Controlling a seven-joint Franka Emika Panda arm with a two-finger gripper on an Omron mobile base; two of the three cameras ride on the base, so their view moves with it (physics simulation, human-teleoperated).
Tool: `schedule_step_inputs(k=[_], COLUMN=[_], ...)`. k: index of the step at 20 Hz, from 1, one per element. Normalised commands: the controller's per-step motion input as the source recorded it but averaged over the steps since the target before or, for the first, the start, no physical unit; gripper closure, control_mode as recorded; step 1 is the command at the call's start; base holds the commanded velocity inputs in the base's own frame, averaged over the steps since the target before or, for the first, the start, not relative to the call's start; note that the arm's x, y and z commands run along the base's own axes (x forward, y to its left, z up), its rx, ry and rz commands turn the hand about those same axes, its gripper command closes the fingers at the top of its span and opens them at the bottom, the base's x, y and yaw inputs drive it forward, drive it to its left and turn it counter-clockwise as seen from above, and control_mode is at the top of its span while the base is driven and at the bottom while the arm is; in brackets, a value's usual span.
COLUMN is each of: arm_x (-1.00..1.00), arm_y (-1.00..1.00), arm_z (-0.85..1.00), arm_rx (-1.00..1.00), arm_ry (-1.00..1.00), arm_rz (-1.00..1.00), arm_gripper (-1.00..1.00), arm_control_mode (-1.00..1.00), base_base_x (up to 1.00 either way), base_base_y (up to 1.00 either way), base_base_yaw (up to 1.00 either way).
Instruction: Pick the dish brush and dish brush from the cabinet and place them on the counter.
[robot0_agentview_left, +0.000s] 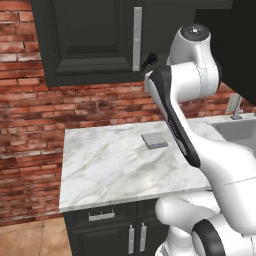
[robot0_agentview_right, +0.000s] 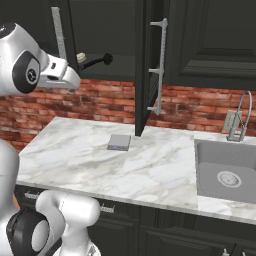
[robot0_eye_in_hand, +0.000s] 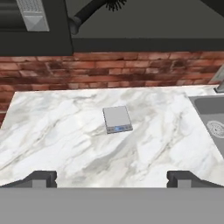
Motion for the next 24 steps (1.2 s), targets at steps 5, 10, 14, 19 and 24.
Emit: schedule_step_inputs(k=[5, 10, 14, 19, 24], arm_x=[0.1, 0.08, 0.08, 0.11, 0.12], arm_y=[0.14, 0.12, 0.15, 0.14, 0.11], arm_z=[0.1, 0.11, 0.07, 0.11, 0.1], arm_rx=[0.01, 0.0, 0.0, 0.0, 0.0], arm_ry=[-0.01, -0.02, -0.02, -0.03, -0.03], arm_rz=[-0.02, -0.02, -0.02, -0.02, -0.02], arm_gripper=[-1.0, -1.0, -1.0, -1.0, -1.0], arm_control_mode=[-1.0, -1.0, -1.0, -1.0, -1.0], base_base_x=[0.0, 0.0, 0.0, 0.0, 0.0], base_base_y=[0.0, 0.0, 0.0, 0.0, 0.0], base_base_yaw=[0.0, 0.0, 0.0, 0.0, 0.0])
